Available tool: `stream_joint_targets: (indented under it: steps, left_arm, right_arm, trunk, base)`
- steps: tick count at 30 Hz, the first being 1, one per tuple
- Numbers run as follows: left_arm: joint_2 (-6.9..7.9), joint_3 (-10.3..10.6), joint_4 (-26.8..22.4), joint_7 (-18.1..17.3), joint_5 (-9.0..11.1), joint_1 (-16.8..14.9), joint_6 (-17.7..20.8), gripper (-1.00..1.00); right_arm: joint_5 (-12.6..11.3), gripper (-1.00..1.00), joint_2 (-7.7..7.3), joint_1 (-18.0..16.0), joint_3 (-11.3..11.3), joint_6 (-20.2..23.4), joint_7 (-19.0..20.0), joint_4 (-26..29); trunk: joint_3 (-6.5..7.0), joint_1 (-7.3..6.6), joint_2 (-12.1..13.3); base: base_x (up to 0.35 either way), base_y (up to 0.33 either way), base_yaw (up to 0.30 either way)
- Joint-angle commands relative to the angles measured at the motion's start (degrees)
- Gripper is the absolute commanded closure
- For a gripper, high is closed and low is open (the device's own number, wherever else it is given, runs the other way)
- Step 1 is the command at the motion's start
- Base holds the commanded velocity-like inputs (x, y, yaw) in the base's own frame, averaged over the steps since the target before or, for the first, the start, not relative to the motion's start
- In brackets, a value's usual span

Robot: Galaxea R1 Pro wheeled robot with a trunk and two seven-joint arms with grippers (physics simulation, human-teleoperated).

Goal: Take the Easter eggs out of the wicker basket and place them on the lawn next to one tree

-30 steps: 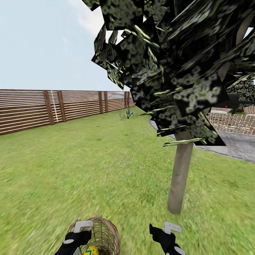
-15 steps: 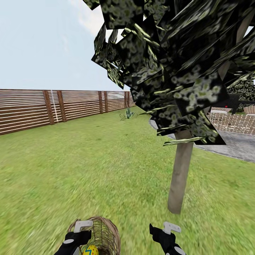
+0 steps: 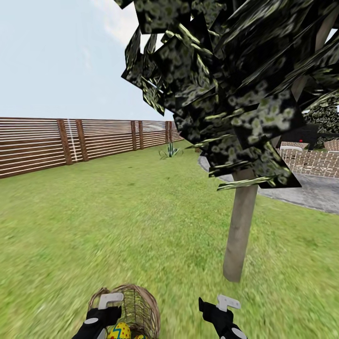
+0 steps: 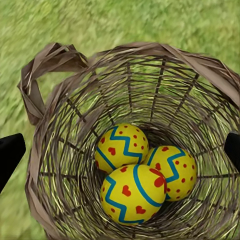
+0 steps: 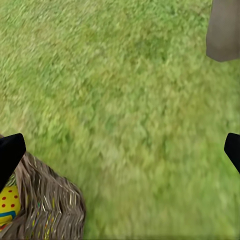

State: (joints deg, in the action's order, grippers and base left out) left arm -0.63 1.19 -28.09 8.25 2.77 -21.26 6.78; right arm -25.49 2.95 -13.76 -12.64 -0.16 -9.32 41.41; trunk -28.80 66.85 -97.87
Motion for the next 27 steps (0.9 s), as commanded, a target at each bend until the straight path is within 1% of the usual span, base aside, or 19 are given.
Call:
stream_joint_targets:
  steps: [1,17,19,27]
  left_arm:
    - [0.01,0.1,-0.1,0.3,0.3,0.0,0.3,-1.00]
    - [-0.07,0.2,-0.1,0.3,0.2,0.0,0.3,-1.00]
    - [-0.11,0.2,-0.7,0.0,0.4,-0.4,0.4,-1.00]
    - [-0.12,0.2,-0.7,0.0,0.4,-0.3,0.4,-1.00]
  right_arm:
    - [-0.5,-1.00,-0.05,0.0,-0.3,0.0,-0.4,0.1]
    - [-0.6,-1.00,-0.05,0.0,-0.2,0.0,-0.4,-0.3]
    - [-0.6,-1.00,-0.66,0.6,-0.4,0.5,-0.6,0.3]
    - [-0.6,-1.00,-0.66,0.9,-0.4,0.5,-0.6,0.8]
  trunk:
    - [-0.25,0.22,-0.4]
    - [-0.25,0.22,-0.4]
    - [-0.25,0.22,-0.4]
    - [-0.25,0.22,-0.4]
  base:
    - [0.000,0.000,0.000]
    - [0.000,0.000,0.000]
    - [0.000,0.000,0.000]
    - [0.000,0.000,0.000]
